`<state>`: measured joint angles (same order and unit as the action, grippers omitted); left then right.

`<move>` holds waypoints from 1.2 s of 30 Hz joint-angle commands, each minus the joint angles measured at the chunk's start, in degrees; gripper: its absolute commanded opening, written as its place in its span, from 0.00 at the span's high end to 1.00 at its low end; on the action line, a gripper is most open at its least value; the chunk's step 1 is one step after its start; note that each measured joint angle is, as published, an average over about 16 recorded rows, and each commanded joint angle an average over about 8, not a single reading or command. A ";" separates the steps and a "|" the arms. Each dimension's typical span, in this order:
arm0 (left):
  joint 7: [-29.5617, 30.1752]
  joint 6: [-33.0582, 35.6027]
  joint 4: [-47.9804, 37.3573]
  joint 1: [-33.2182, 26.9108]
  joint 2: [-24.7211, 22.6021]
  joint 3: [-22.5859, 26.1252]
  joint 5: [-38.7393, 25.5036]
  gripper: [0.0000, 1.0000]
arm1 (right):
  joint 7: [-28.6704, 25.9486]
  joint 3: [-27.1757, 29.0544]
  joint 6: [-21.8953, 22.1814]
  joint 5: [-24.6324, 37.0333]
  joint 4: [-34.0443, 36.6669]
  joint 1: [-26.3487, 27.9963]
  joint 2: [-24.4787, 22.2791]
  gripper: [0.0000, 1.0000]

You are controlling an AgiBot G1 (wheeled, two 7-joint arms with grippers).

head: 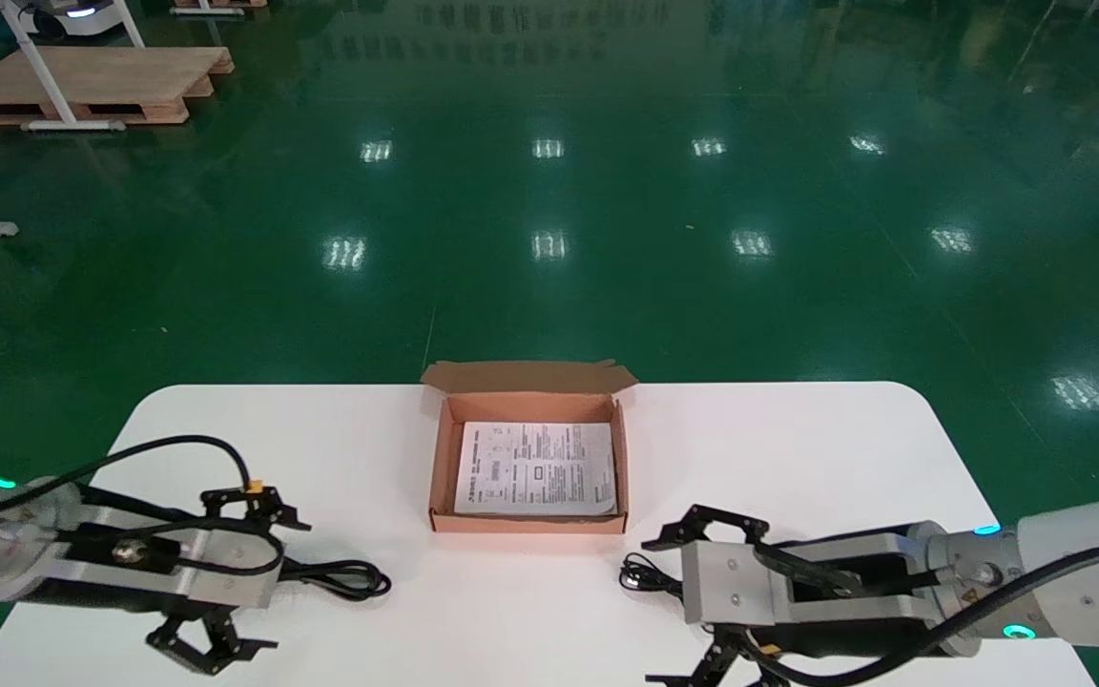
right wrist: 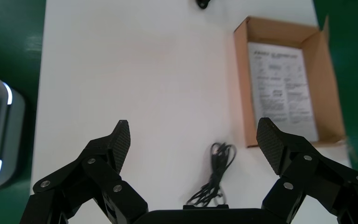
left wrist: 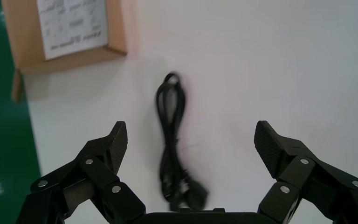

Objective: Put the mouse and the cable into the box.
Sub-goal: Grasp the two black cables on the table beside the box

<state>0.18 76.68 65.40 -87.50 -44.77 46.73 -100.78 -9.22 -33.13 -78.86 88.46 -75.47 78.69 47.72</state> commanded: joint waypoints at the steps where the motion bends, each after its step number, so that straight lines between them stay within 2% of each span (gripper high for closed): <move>1: -1.93 -4.40 -1.26 1.54 -1.14 0.26 -2.35 0.00 | -0.73 -0.52 0.78 1.69 -0.47 0.73 1.03 0.00; 8: -8.28 -13.15 -12.34 3.05 -7.31 2.87 -9.36 0.00 | -1.53 -0.61 -0.07 1.75 -0.85 0.67 0.04 0.00; 15: -12.98 -18.50 -20.52 3.22 -11.94 3.65 -11.17 0.00 | -1.81 -0.62 -0.64 1.39 -1.20 0.34 -0.57 0.00; 24: -12.79 -20.03 -27.74 1.29 -15.35 4.18 -12.83 0.00 | -2.36 -1.17 -0.58 2.16 -1.29 0.03 -0.18 0.00; 27: -12.31 -19.64 -29.14 0.53 -15.78 4.01 -12.66 0.00 | -3.43 -2.52 0.97 5.88 -0.87 -0.30 1.20 0.00; 30: -12.50 -19.33 -29.95 0.12 -16.03 3.91 -12.38 0.00 | -5.85 -4.56 4.13 12.13 0.86 -0.81 4.01 0.00; 36: -13.28 -19.39 -30.97 -0.15 -16.35 3.83 -12.11 0.00 | -11.35 -8.81 12.06 26.05 9.69 -0.82 12.32 0.00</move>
<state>-13.05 57.29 34.50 -87.64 -61.10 50.56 -112.91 -19.63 -41.57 -67.13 113.54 -65.87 78.32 59.57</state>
